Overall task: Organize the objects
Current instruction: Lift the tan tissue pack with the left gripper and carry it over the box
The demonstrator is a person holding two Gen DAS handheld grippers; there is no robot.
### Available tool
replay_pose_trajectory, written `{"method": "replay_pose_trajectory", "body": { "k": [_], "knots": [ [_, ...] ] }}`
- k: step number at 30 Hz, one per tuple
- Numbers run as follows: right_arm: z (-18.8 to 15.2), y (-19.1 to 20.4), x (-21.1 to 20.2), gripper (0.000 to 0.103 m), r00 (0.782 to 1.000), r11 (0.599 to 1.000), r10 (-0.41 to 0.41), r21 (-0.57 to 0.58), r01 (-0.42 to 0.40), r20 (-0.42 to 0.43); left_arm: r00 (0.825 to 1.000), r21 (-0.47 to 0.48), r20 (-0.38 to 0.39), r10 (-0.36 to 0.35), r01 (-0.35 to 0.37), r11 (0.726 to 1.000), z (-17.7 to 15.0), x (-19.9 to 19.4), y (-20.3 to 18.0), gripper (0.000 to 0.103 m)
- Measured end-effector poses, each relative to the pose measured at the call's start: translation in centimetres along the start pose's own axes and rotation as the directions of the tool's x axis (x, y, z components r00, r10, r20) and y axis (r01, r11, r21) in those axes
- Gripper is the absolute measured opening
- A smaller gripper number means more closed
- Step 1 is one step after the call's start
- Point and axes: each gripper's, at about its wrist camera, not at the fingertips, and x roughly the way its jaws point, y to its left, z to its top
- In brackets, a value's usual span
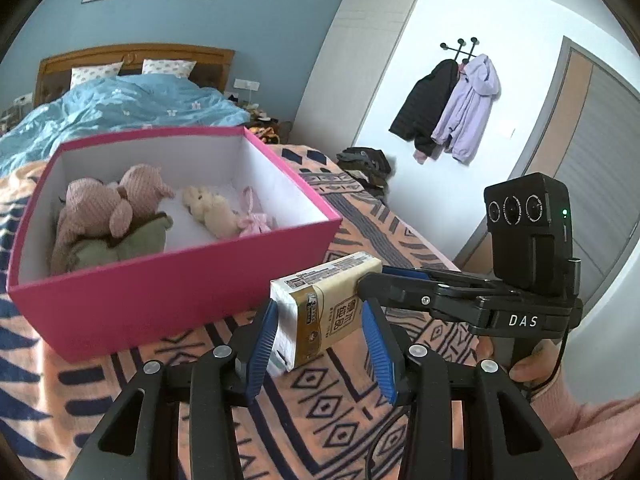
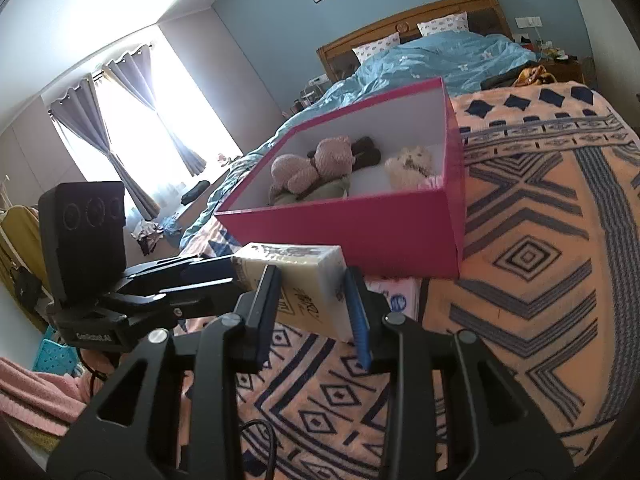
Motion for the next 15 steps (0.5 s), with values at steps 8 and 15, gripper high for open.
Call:
{"method": "replay_pose_trajectory", "body": {
  "k": [8, 15],
  "knots": [
    [1.7, 0.1, -0.1, 0.036, 1.000, 1.000, -0.008, -0.021, 0.008, 0.023, 1.000, 0.002, 0.017, 0.003, -0.003, 1.000, 1.3, 0.3, 0.5, 0.043],
    [2.7, 0.1, -0.2, 0.036, 0.999, 0.999, -0.011, -0.032, 0.012, 0.037, 1.000, 0.008, 0.025, 0.011, -0.011, 1.000, 2.1, 0.7, 0.6, 0.043]
  ]
}}
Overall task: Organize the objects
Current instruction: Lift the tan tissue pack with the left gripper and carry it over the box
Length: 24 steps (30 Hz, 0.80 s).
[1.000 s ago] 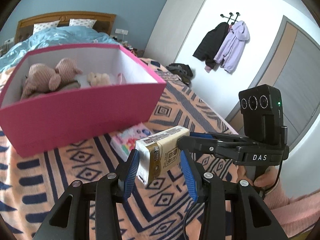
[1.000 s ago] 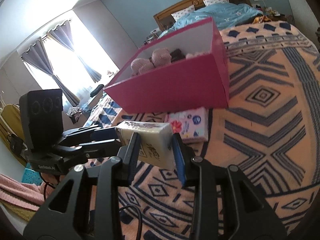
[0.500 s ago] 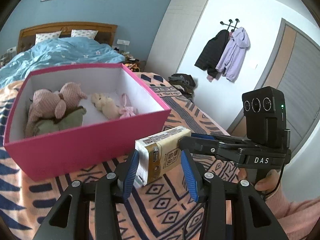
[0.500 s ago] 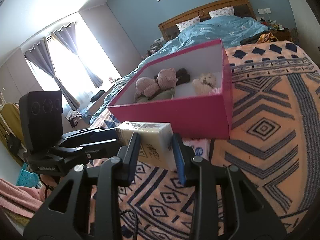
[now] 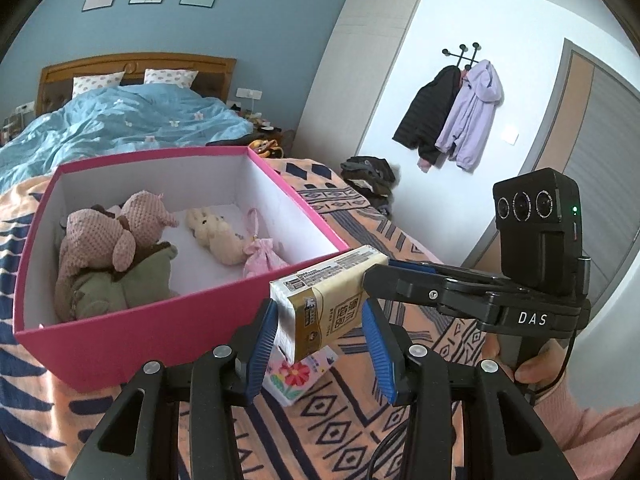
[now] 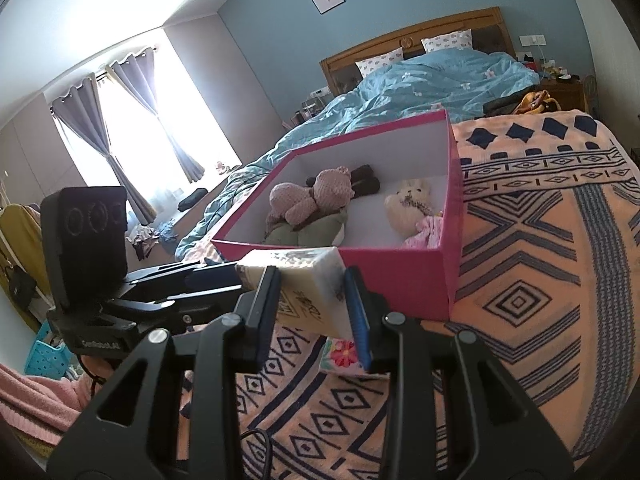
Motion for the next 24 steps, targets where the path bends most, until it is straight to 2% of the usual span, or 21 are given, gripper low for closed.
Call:
{"method": "replay_pose_trajectory", "body": {
  "k": [12, 24],
  "knots": [
    [2.0, 0.0, 0.2, 0.036, 1.000, 1.000, 0.006, -0.008, -0.006, 0.027, 1.000, -0.017, 0.010, -0.009, 0.009, 1.000, 1.9, 0.2, 0.9, 0.043],
    [4.0, -0.4, 1.6, 0.036, 0.999, 1.000, 0.007, -0.002, -0.007, 0.039, 0.999, -0.016, 0.022, 0.027, -0.027, 1.000, 3.6, 0.7, 1.9, 0.043]
  ]
}}
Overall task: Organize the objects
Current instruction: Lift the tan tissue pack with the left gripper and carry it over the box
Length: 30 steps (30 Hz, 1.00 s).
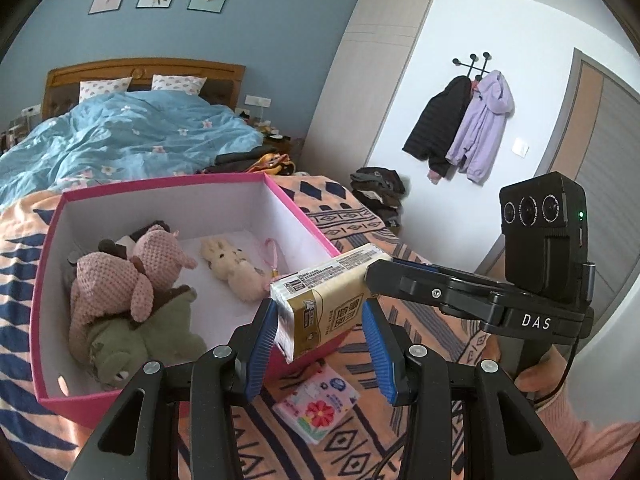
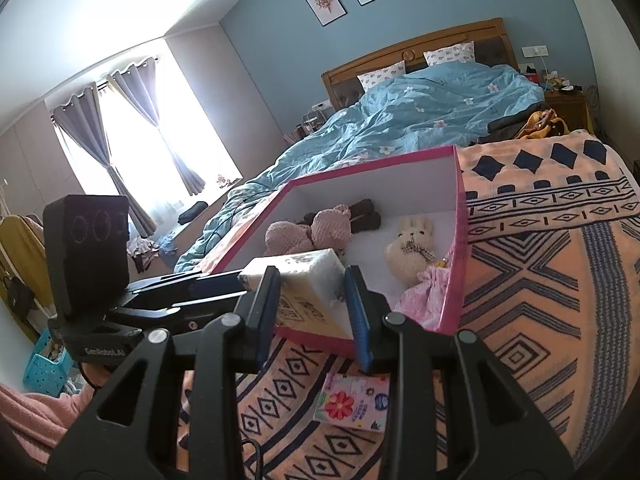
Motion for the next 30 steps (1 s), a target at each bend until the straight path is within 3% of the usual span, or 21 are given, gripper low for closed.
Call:
{"method": "replay_pose_trajectory", "body": {
  "k": [30],
  "knots": [
    [0.2, -2.4, 3.8, 0.037, 0.997, 0.998, -0.028, 0.062, 0.032, -0.069, 0.996, -0.033, -0.069, 0.058, -0.061, 0.998, 0.2, 3.7, 2.9, 0.043]
  ]
}}
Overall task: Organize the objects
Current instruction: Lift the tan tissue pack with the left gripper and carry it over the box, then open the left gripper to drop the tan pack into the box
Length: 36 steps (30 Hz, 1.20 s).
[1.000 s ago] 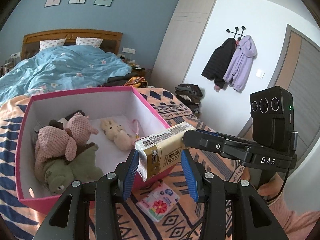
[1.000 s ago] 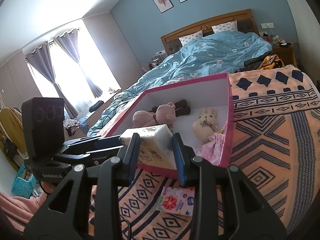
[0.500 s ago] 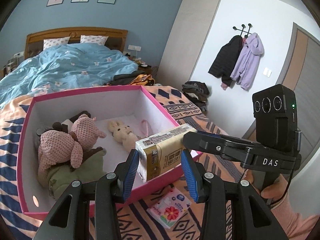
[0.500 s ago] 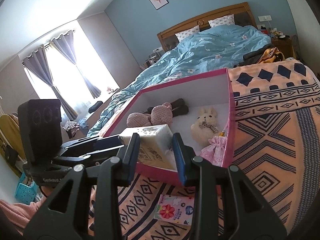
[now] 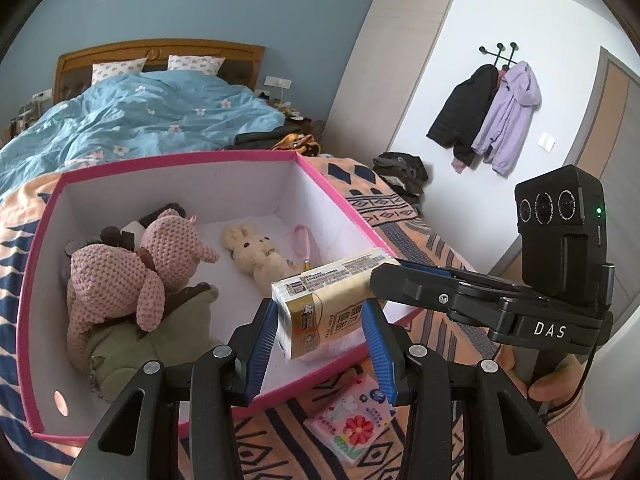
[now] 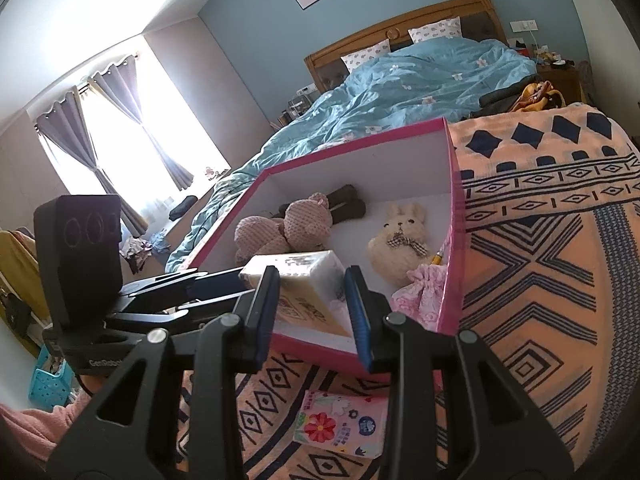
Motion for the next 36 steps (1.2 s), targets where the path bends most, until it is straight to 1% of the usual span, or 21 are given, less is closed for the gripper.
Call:
{"method": "replay_pose_trajectory", "body": {
  "k": [16, 25, 28, 29, 33, 36],
  "knots": [
    [-0.3, -0.4, 1.4, 0.037, 0.999, 0.999, -0.045, -0.015, 0.045, -0.027, 1.000, -0.011, -0.025, 0.018, -0.019, 1.000, -0.1, 1.1, 0.6, 0.043],
    [-0.4, 0.3, 1.9, 0.037, 0.992, 0.990, -0.128, -0.068, 0.127, -0.020, 0.999, -0.017, -0.037, 0.032, -0.033, 0.999, -0.3, 2.0, 0.9, 0.043],
    [-0.5, 0.4, 2.0, 0.037, 0.989, 0.986, -0.146, -0.079, 0.145, -0.016, 0.998, -0.013, -0.034, 0.049, -0.050, 0.999, -0.3, 2.2, 0.8, 0.044],
    [-0.6, 0.3, 1.9, 0.037, 0.988, 0.985, -0.153, -0.078, 0.151, -0.014, 0.998, -0.015, -0.033, 0.046, -0.047, 0.999, -0.4, 2.2, 1.0, 0.046],
    [-0.7, 0.2, 1.5, 0.039, 0.989, 0.986, -0.150, -0.070, 0.149, -0.008, 0.999, -0.021, -0.022, 0.032, -0.033, 0.999, -0.6, 1.9, 1.1, 0.047],
    [-1.0, 0.4, 0.9, 0.042, 0.989, 0.986, -0.150, -0.074, 0.149, -0.001, 1.000, -0.011, 0.008, 0.017, -0.017, 1.000, -0.9, 0.9, 0.7, 0.060]
  ]
}}
